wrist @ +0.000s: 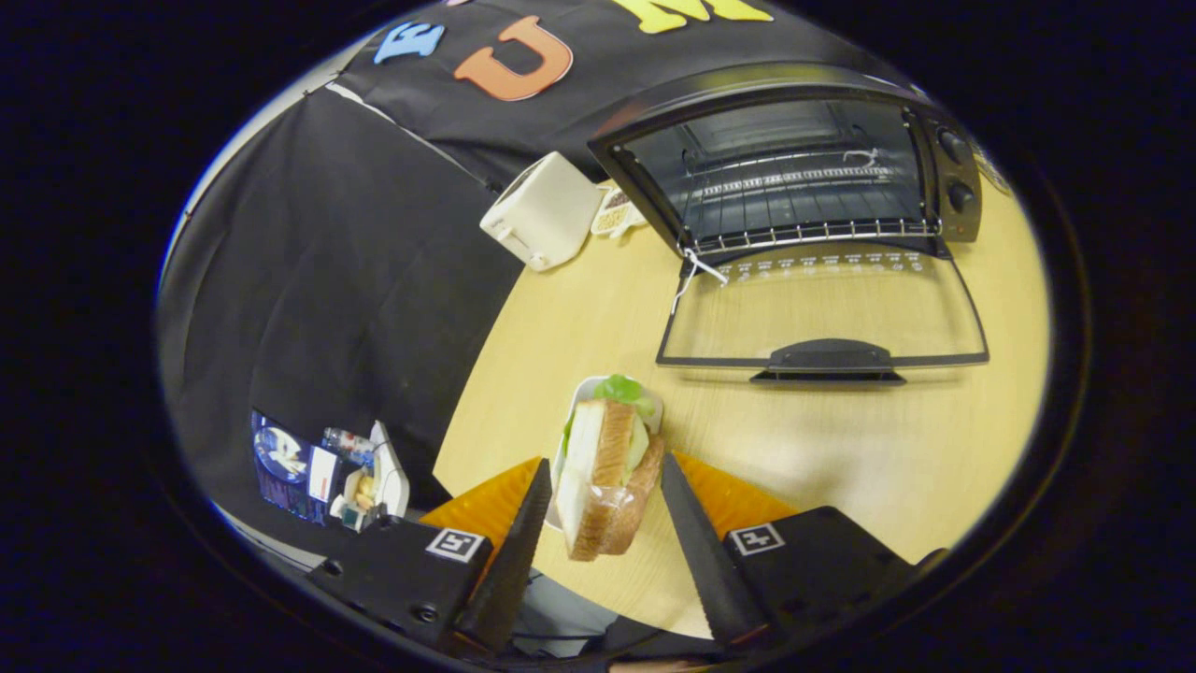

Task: Open the toaster oven, put the food inside, and close the toaster oven door.

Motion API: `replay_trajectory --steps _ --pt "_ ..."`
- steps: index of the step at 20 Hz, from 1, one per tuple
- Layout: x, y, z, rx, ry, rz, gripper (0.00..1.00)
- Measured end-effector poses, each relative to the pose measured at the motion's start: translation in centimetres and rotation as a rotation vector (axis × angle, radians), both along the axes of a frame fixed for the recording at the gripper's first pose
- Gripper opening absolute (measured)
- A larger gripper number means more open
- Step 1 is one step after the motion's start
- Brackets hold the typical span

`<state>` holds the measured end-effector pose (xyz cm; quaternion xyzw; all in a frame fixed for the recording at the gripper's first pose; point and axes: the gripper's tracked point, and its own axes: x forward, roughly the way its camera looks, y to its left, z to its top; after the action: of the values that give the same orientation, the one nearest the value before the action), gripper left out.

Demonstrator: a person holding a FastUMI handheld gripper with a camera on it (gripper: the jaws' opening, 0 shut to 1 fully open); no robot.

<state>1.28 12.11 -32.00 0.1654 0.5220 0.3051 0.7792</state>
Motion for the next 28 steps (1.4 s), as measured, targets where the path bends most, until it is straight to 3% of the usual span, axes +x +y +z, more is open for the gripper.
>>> replay_trajectory --steps 5,7,11,20,24,28 --pt "-0.2 0.2 -1.2 0.035 0.120 -0.002 0.60" --pt "-0.2 0.2 -1.7 0.058 0.156 -0.007 0.58" --pt "-0.4 0.7 -1.5 0.103 0.166 -0.006 0.42" --pt "0.2 -0.1 2.1 0.179 0.077 -0.038 0.38" --pt "2.5 -1.3 4.4 0.284 0.033 -0.148 0.38" --pt "6.0 -4.1 6.1 0.395 0.013 -0.318 0.38"
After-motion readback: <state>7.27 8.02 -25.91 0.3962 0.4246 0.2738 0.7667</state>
